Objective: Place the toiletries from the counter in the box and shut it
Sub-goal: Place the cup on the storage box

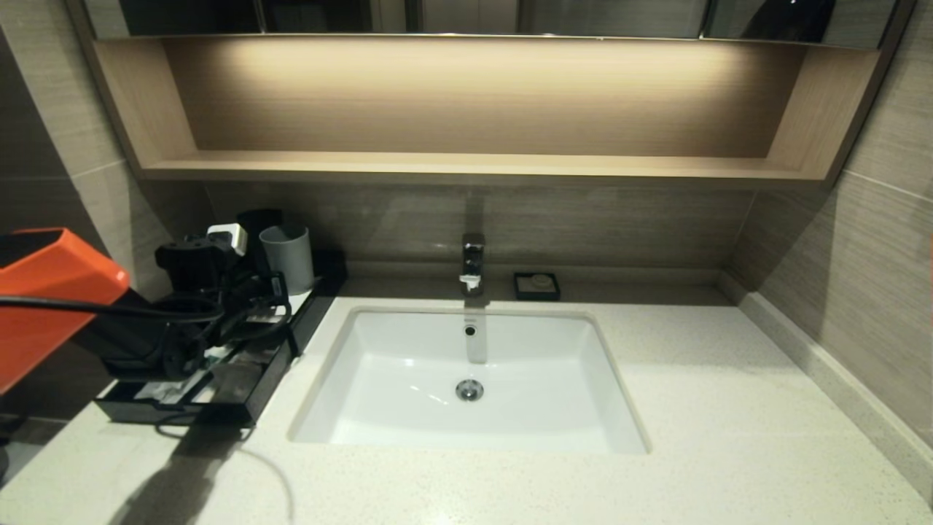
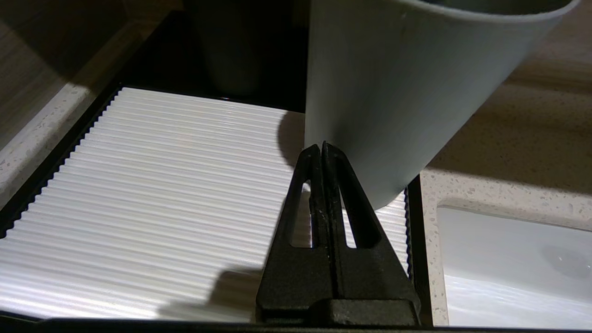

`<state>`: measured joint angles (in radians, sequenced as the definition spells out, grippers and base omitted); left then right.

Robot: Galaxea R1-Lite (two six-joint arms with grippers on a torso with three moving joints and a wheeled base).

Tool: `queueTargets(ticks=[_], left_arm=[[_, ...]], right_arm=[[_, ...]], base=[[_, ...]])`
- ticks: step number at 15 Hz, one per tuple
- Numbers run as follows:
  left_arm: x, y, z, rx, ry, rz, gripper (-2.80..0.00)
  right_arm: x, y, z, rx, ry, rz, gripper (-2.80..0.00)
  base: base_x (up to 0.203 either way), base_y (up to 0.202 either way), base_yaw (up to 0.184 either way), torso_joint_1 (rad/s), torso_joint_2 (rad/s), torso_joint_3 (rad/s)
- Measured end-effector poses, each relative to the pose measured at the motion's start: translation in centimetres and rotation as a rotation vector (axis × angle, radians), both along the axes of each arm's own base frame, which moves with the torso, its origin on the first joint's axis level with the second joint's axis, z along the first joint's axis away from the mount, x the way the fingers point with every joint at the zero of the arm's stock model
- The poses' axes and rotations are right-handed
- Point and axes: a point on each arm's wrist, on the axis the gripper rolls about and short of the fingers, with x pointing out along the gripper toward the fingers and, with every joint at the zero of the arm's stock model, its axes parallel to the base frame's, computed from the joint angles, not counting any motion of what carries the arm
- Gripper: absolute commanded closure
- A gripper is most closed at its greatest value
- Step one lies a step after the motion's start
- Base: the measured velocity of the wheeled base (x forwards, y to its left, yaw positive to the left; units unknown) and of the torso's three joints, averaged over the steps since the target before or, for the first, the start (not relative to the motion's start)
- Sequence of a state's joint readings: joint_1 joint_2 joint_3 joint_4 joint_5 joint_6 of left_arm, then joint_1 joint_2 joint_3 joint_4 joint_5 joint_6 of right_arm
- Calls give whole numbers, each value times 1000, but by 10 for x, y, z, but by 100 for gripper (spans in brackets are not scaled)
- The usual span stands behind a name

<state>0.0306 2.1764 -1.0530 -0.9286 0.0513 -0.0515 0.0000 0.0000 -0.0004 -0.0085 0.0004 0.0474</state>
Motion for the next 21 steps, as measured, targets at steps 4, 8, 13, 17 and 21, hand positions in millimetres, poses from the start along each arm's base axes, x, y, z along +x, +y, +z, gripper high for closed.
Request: queueTargets(ticks=[4,8,13,17,21], left_arm=[[5,0,-2,3,-12,2,0],[8,1,-3,3,-17,4,0],[10,1,0,5,-29,3,0],[14,1,-1,4,-35,2,0],[18,1,-4,4,-33,1,0]], right_arm=[[0,0,0,0,0,0,0],[0,0,0,0,0,0,0],[0,0,0,0,-1,0,0],[0,0,0,0,-1,0,0],[0,0,0,0,-1,0,0]], base=[[0,0,0,0,0,0],[0,0,0,0,0,0],[0,0,0,0,0,0],[0,0,0,0,0,0],[0,0,0,0,0,0]])
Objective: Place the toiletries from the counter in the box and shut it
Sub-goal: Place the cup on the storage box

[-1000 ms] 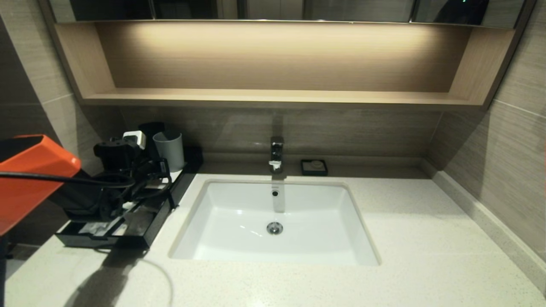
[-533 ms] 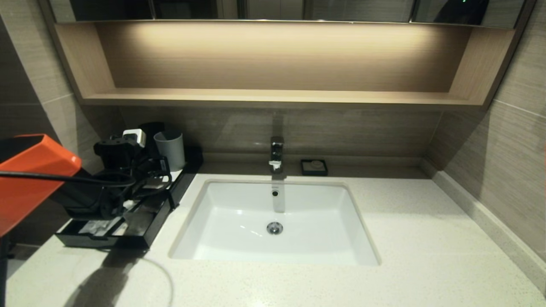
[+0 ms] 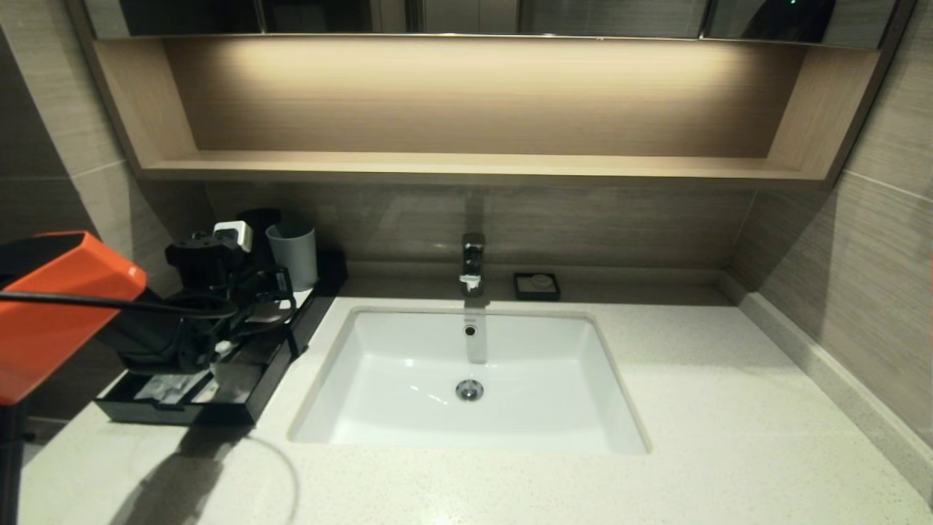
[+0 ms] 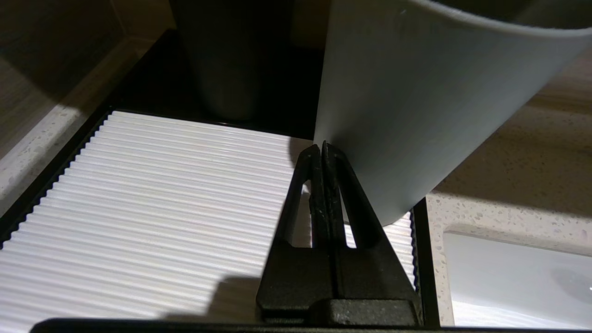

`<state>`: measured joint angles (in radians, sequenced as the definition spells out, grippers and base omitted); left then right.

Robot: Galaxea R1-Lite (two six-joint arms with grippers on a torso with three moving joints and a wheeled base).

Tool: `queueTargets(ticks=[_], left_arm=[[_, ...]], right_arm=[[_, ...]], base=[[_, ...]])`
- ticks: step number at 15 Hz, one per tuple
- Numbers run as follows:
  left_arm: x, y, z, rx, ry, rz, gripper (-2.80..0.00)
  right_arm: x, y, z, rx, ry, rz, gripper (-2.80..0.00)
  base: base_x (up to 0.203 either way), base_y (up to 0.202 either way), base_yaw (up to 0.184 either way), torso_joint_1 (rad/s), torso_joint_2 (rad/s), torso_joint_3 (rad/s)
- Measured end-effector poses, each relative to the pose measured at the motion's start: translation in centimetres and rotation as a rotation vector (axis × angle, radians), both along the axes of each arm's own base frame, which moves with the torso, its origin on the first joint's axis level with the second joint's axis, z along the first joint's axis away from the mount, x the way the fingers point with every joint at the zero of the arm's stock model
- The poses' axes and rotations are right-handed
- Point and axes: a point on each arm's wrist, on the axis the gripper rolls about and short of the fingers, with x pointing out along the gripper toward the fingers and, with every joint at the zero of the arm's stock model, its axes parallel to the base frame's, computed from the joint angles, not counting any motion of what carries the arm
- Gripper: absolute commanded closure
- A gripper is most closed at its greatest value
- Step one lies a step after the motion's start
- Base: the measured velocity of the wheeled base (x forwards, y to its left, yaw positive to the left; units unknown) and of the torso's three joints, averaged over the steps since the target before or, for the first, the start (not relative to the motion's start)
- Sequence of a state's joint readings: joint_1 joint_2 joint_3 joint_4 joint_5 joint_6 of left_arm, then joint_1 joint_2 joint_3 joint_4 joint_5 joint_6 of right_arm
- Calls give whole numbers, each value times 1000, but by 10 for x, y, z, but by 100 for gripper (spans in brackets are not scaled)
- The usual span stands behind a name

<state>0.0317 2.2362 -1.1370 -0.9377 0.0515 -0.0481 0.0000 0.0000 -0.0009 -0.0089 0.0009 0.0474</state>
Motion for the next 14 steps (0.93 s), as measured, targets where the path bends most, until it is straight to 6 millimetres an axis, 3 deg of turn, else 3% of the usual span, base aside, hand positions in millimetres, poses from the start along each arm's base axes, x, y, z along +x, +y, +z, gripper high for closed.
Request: queueTargets(ticks=[14], left_arm=[[10,4,-1,-1,-18,9,0]], right_arm=[[0,0,0,0,0,0,0]], base=[[0,0,0,0,0,0]])
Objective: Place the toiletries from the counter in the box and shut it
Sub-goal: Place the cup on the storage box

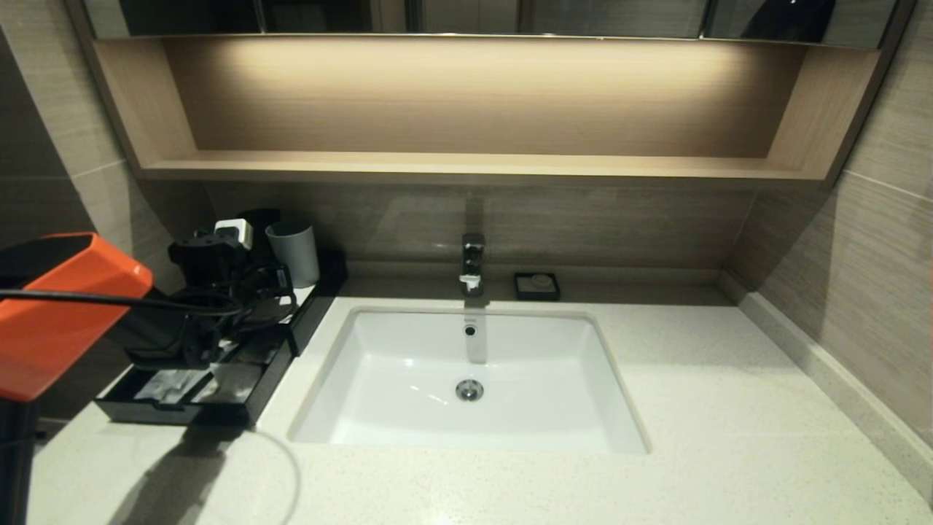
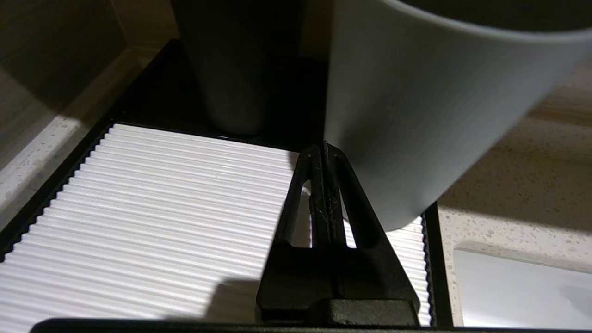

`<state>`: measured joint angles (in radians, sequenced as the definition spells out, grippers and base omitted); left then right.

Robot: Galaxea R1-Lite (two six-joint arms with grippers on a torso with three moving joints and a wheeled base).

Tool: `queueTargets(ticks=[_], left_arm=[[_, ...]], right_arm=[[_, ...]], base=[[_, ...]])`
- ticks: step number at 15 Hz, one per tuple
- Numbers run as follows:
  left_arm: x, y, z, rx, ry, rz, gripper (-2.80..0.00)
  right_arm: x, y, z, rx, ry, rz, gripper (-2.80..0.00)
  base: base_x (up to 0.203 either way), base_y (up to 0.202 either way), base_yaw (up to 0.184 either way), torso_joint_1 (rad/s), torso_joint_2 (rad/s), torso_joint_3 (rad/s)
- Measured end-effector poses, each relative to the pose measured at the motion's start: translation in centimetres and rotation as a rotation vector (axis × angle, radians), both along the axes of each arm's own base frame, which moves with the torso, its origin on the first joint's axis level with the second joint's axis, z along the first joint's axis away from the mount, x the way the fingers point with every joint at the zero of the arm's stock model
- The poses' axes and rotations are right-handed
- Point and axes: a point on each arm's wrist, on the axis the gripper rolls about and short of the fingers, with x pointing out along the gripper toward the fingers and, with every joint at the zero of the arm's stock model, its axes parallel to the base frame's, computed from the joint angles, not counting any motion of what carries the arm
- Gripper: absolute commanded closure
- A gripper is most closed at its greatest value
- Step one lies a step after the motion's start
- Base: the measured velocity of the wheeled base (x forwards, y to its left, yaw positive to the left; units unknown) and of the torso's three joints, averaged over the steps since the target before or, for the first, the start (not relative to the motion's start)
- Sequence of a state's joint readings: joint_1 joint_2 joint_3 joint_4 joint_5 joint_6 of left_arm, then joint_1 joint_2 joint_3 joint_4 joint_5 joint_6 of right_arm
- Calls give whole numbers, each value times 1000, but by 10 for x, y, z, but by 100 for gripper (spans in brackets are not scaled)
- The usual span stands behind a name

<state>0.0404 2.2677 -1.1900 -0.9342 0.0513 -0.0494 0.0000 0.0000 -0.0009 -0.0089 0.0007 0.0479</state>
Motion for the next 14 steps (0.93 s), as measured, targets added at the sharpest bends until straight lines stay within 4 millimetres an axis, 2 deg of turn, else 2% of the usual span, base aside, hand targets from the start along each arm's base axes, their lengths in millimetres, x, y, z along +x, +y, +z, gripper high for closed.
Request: queueTargets(ticks=[6,14], left_arm=[[-4,8,0,-5,2,18,0],[-31,3,7,-7,21,12,0]], right_arm=[[0,0,0,0,0,0,0],[0,0,0,0,0,1,0]], base=[[0,0,0,0,0,0],[0,0,0,0,0,0]])
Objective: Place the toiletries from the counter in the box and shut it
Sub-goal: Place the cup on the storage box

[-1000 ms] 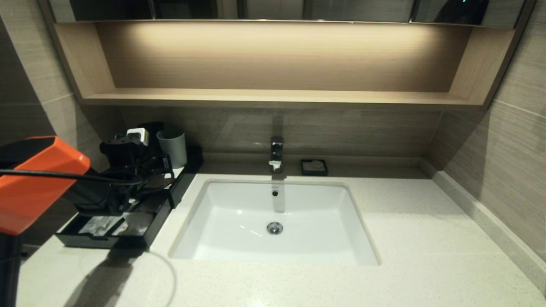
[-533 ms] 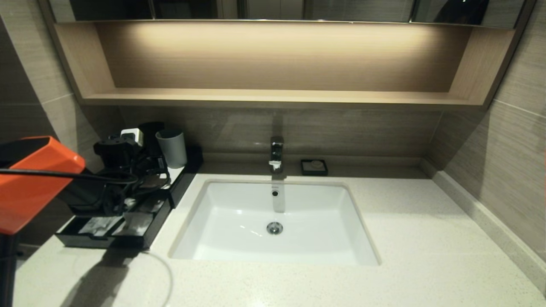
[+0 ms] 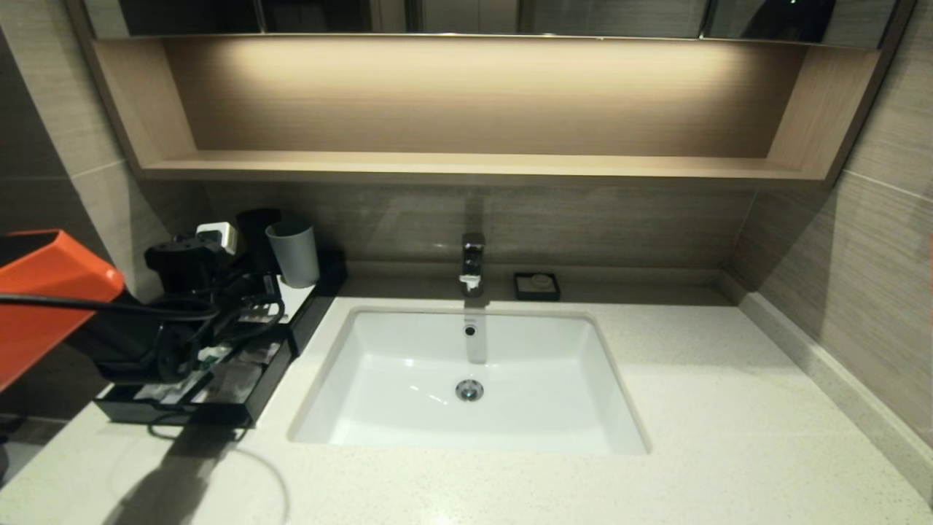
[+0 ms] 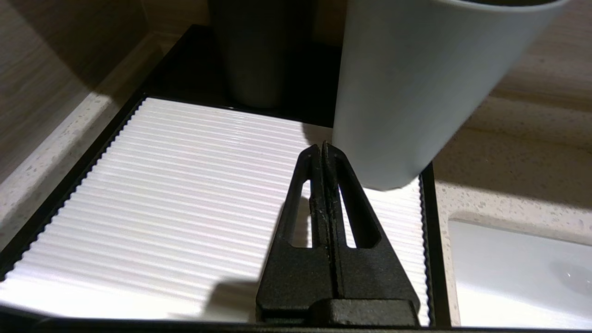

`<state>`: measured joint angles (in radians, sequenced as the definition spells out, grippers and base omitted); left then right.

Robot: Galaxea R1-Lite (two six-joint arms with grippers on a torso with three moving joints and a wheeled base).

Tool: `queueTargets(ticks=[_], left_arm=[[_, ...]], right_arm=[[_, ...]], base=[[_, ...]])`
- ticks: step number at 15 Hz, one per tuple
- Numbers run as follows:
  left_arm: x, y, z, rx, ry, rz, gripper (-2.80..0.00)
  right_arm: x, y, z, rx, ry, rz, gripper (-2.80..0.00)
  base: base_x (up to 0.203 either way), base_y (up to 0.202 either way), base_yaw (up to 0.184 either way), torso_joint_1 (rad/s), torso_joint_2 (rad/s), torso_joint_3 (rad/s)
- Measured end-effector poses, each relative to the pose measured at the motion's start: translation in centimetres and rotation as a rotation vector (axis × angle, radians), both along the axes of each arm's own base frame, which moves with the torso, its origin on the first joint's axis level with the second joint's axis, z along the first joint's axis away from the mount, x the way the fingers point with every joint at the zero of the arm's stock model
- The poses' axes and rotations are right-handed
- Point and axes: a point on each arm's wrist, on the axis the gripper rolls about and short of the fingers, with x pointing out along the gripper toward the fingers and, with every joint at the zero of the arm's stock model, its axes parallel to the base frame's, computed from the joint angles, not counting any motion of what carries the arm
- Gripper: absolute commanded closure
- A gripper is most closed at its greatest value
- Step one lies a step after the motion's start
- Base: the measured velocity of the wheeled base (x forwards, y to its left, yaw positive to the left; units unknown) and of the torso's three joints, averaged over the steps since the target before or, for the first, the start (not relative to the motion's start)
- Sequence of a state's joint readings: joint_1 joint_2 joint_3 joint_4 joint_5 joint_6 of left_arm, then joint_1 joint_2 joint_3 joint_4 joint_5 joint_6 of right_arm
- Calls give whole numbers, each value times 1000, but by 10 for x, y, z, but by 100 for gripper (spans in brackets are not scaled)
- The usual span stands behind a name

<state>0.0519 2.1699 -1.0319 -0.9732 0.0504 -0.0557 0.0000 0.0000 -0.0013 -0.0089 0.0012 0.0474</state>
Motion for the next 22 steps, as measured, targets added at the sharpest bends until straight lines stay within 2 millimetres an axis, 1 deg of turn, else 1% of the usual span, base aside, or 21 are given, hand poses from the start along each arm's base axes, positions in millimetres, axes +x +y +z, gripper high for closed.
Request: queueTargets(ticks=[2,5,12,15,22], left_arm=[[-8,-4,4,0,4,-10,0],[-13,-13,11,0,-7,-32,0],[-18,-28,13,7,2,-65,0],[-15,-29,14,9,-4,-66,0],[-2,-35,8,15,-9,-79,0]], right_arm=[[0,0,0,0,0,0,0],[0,0,0,0,1,0,0],[0,0,0,0,2,0,0],[0,0,0,1,1,0,0],[0,0,0,0,1,-1,0]], base=[[0,0,0,0,0,0],[0,0,0,0,0,0],[0,0,0,0,0,0],[0,0,0,0,0,0],[0,0,0,0,0,0]])
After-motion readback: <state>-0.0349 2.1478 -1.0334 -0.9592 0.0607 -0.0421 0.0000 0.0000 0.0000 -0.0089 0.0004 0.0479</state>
